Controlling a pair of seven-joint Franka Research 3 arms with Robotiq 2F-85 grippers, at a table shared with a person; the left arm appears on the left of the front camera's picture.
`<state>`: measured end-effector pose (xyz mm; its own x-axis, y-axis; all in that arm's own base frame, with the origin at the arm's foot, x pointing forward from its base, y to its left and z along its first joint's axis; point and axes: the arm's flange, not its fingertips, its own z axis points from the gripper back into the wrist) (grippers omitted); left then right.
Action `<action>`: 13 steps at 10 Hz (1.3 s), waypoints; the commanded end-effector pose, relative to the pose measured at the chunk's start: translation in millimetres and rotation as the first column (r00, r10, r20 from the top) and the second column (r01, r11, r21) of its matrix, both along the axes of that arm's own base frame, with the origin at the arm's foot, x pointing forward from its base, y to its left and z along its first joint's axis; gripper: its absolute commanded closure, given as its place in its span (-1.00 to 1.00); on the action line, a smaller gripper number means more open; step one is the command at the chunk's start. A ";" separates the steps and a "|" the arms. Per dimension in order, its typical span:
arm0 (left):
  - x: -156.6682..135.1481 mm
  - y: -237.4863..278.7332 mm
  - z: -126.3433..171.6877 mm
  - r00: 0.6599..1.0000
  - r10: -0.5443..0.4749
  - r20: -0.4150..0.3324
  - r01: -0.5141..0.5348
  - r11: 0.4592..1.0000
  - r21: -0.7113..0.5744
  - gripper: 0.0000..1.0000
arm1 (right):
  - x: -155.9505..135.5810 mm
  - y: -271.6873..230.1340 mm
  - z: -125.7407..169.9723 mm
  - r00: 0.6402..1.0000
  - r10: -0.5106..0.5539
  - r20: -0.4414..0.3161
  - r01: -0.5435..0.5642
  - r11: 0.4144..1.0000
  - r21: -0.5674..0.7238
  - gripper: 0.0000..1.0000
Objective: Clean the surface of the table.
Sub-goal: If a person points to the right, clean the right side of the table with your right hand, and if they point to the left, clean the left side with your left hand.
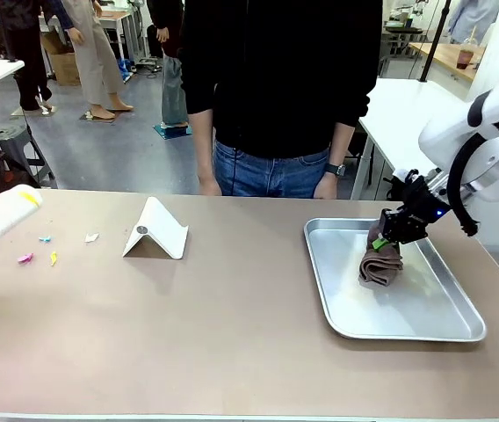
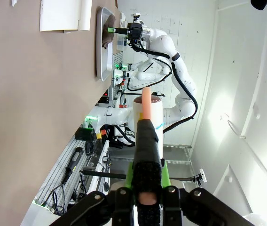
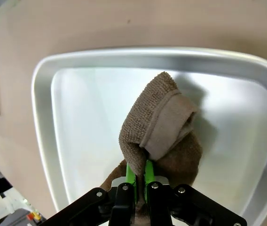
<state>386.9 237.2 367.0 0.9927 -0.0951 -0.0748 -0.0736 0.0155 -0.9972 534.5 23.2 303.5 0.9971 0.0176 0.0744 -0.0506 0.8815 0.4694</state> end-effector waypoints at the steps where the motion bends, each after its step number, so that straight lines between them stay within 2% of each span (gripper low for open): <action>1: -4.6 5.1 8.6 1.000 -0.014 0.014 0.014 1.000 -0.006 1.00 | 5.8 24.4 -16.3 0.999 0.044 0.010 -0.045 0.995 0.087 0.84; 3: -4.6 5.1 8.6 1.000 -0.014 0.014 0.014 1.000 -0.006 1.00 | 8.6 41.5 -23.4 0.997 0.072 0.015 -0.073 0.988 0.135 0.84; 7: -4.6 5.1 8.6 1.000 -0.014 0.014 0.014 1.000 -0.006 1.00 | 1.9 59.9 -13.0 0.984 0.175 0.042 -0.179 0.962 0.204 0.84; 10: -4.6 5.1 8.6 1.000 -0.014 0.014 0.014 1.000 -0.006 1.00 | 0.7 51.2 -14.0 0.989 0.148 0.000 -0.147 0.982 0.118 0.84; 13: -4.6 5.1 8.6 1.000 -0.014 0.014 0.014 1.000 -0.006 1.00 | -11.6 25.3 -9.5 0.997 0.060 -0.052 -0.061 0.998 -0.002 0.84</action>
<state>386.8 237.2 367.0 0.9927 -0.0950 -0.0747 -0.0736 0.0154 -0.9972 535.5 61.3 295.8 0.9919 0.1137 0.0564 -0.1260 0.8280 0.5464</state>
